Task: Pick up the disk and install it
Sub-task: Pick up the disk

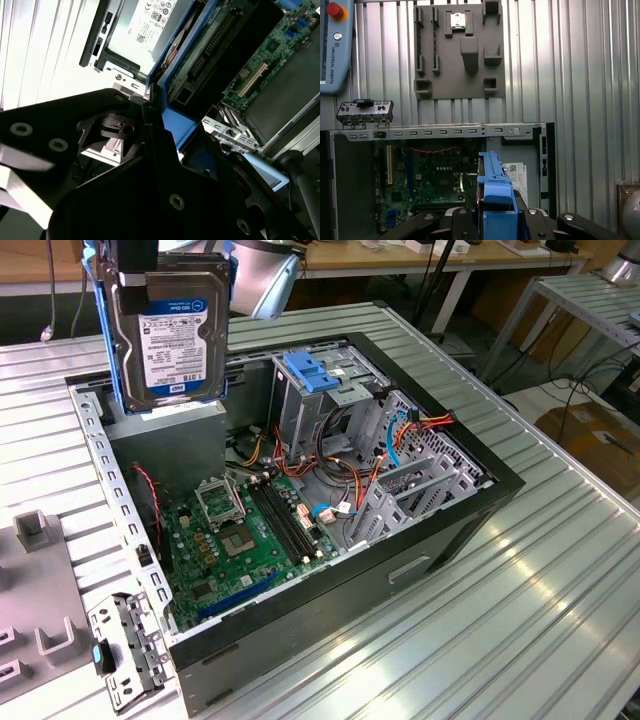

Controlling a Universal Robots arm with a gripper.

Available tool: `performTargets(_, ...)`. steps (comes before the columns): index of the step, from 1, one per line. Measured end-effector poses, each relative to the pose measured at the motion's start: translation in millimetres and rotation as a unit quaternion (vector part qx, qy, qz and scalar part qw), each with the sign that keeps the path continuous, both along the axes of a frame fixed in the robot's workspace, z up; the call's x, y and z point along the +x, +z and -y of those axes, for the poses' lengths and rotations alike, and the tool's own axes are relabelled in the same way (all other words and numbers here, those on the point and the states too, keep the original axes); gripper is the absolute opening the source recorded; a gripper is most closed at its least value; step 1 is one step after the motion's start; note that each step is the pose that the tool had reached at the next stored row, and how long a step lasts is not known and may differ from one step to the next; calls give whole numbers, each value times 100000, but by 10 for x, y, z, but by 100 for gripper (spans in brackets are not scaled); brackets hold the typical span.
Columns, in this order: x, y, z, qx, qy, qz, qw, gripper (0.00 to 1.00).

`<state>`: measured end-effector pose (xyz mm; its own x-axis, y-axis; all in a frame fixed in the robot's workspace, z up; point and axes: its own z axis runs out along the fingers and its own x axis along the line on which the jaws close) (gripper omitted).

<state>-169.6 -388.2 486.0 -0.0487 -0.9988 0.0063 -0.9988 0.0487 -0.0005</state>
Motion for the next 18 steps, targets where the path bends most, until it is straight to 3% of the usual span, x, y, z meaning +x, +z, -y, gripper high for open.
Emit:
performTargets(4,101,-15,16,-39,-9,33,100000,37)
performTargets(11,132,-59,85,-68,-64,605,99998,37)
performTargets(18,234,-99,124,-139,-80,780,99997,37)
